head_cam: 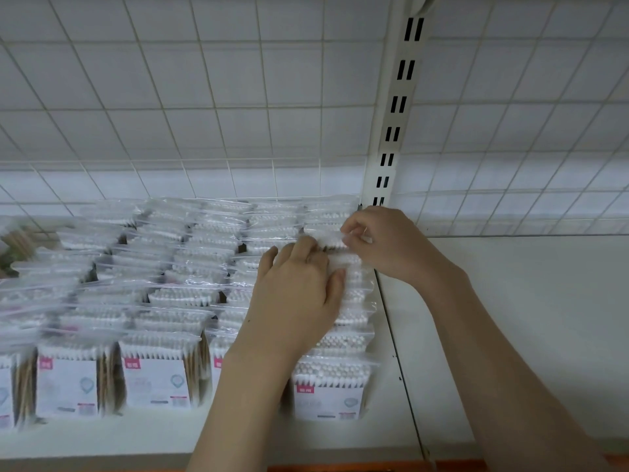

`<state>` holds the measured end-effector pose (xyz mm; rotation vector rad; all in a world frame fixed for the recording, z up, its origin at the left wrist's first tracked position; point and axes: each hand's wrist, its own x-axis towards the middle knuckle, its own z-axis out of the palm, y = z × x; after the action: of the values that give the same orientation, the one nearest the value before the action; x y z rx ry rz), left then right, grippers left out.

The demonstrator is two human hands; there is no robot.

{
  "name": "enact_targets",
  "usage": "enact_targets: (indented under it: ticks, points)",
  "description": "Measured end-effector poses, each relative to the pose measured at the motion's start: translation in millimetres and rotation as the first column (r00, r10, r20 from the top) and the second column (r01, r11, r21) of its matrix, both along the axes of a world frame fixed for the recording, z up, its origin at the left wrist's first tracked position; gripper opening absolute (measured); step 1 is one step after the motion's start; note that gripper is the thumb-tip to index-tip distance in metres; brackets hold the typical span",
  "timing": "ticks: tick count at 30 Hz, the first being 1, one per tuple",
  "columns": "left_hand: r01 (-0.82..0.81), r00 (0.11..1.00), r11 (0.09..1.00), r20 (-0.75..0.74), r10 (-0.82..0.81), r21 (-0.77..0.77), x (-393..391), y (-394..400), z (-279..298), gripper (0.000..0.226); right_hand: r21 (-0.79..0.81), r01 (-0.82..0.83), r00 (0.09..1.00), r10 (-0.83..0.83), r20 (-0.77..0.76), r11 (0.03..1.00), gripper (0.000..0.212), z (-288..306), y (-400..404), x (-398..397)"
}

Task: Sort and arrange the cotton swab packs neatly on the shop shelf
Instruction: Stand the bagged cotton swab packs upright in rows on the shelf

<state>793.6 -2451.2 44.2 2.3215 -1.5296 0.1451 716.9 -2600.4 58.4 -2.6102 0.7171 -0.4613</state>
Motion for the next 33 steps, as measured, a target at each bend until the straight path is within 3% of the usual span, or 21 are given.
enact_targets:
  ticks: [7,13,16,21,28,33]
  points:
    - [-0.017,1.000,0.999,0.004,0.018,-0.038,-2.2,1.4,-1.5,0.038,-0.102,0.049,0.980,-0.028,0.196,0.994,0.013,15.8,-1.5,8.1]
    - [-0.019,1.000,0.998,0.001,0.019,-0.053,-0.2,0.2,-5.2,0.041,-0.048,-0.007,0.997,0.010,0.074,0.999,0.012,3.0,0.9,6.5]
    - [-0.022,1.000,0.999,-0.005,0.022,-0.044,0.2,0.6,-5.5,0.040,-0.042,-0.007,0.997,0.011,0.083,0.999,0.012,-2.8,0.4,5.4]
    - [-0.022,1.000,0.999,-0.003,0.022,-0.032,-0.3,2.0,-4.2,0.040,-0.177,0.171,0.957,-0.121,0.262,0.969,0.015,14.4,-1.7,-4.4]
    - [-0.016,1.000,1.000,-0.027,0.016,-0.016,0.2,2.9,-3.5,0.039,-0.022,0.099,0.854,-0.074,0.515,0.995,0.016,40.0,13.4,-21.7]
    - [-0.011,0.999,1.000,-0.033,0.010,-0.009,0.3,3.2,-3.6,0.040,-0.107,0.123,0.882,-0.059,0.468,0.987,0.008,46.4,15.6,-30.8]
